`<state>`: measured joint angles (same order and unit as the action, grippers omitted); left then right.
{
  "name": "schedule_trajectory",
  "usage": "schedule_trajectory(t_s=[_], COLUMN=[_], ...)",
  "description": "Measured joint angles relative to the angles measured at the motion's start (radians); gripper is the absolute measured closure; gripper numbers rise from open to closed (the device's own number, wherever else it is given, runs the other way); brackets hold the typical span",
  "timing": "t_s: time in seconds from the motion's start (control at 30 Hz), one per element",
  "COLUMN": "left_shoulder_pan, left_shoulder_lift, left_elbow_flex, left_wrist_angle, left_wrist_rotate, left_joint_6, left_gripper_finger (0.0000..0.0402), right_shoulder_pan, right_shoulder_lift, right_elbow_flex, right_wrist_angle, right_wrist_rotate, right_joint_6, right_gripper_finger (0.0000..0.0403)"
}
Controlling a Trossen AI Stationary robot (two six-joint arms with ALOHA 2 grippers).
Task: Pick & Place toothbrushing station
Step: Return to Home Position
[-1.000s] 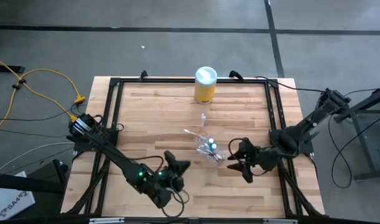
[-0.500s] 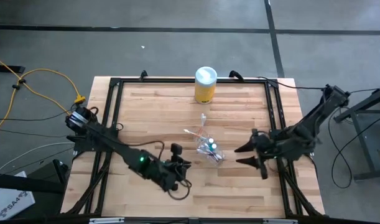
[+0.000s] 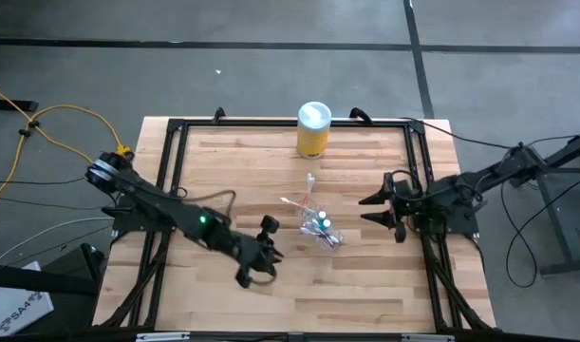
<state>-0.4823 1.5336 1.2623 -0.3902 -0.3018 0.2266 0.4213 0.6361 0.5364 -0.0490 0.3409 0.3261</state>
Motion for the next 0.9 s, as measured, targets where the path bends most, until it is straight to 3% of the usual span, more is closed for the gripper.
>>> schedule_trajectory(t_s=[0.13, 0.23, 0.63, 0.9], left_shoulder_pan=[0.071, 0.127, 0.321, 0.4], left_shoulder_lift=[-0.115, -0.203, -0.392, -0.401], left_elbow_flex=[-0.067, -0.133, -0.445, -0.548], left_wrist_angle=[0.001, 0.009, 0.193, 0.299], left_wrist_rotate=[0.256, 0.36, 0.622, 0.655], left_joint_6=[0.063, 0.072, 0.083, 0.038], left_gripper_finger=[0.0354, 0.0354, 0.0354, 0.0354], right_shoulder_pan=[-0.079, -0.124, -0.314, -0.437], right_shoulder_lift=[-0.081, -0.135, -0.236, -0.237], right_elbow_flex=[-0.112, -0.166, -0.302, -0.397], right_wrist_angle=[0.085, 0.08, 0.11, 0.209], right_wrist_rotate=[-0.086, -0.097, -0.209, -0.239], right_joint_6=[-0.012, -0.022, -0.042, -0.053], right_gripper_finger=[0.0229, 0.0229, 0.0229, 0.0229])
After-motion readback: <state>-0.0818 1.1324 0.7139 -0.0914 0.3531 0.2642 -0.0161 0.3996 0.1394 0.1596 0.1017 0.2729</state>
